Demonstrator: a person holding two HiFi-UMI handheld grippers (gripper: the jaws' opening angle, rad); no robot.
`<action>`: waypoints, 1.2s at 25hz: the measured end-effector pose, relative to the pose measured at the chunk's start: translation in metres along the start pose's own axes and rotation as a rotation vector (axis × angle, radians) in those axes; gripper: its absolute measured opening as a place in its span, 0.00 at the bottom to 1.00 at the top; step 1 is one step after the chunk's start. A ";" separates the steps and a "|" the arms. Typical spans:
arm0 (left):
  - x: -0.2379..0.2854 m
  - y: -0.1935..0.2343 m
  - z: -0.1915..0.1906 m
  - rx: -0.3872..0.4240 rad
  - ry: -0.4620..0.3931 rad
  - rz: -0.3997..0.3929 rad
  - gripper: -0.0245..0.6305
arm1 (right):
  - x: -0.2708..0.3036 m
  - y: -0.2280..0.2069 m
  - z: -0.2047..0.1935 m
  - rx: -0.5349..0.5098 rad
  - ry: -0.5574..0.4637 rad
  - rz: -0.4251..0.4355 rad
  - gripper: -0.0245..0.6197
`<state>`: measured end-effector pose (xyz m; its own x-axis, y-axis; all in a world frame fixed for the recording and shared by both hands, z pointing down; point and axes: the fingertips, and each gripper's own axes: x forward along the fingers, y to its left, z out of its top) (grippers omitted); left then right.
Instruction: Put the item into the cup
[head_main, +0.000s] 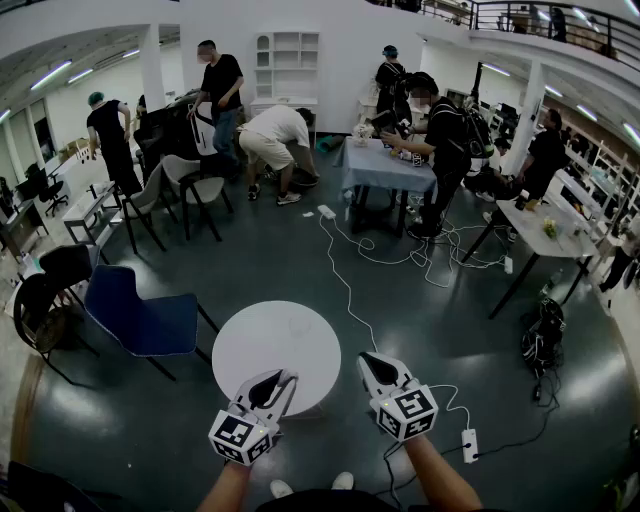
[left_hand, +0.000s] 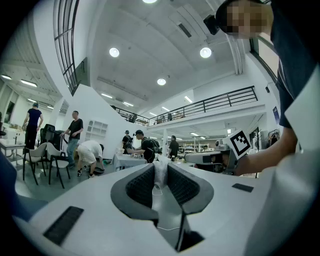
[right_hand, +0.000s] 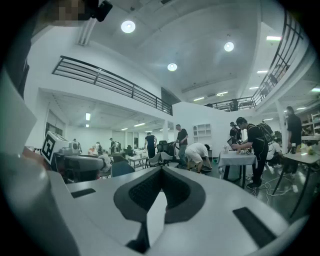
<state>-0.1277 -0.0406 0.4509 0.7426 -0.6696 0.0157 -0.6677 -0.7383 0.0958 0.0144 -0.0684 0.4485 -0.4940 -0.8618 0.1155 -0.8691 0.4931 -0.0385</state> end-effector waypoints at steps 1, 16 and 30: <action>0.000 -0.002 -0.001 -0.003 0.001 -0.001 0.18 | -0.002 -0.001 -0.001 0.004 -0.004 -0.004 0.06; 0.039 -0.030 -0.015 -0.020 0.019 0.005 0.18 | -0.016 -0.042 -0.014 0.003 0.009 0.028 0.06; 0.082 -0.077 -0.039 -0.035 0.038 0.039 0.18 | -0.043 -0.093 -0.037 0.022 0.025 0.078 0.06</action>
<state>-0.0135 -0.0352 0.4839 0.7178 -0.6938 0.0578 -0.6945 -0.7078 0.1289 0.1169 -0.0731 0.4838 -0.5601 -0.8172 0.1360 -0.8282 0.5560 -0.0700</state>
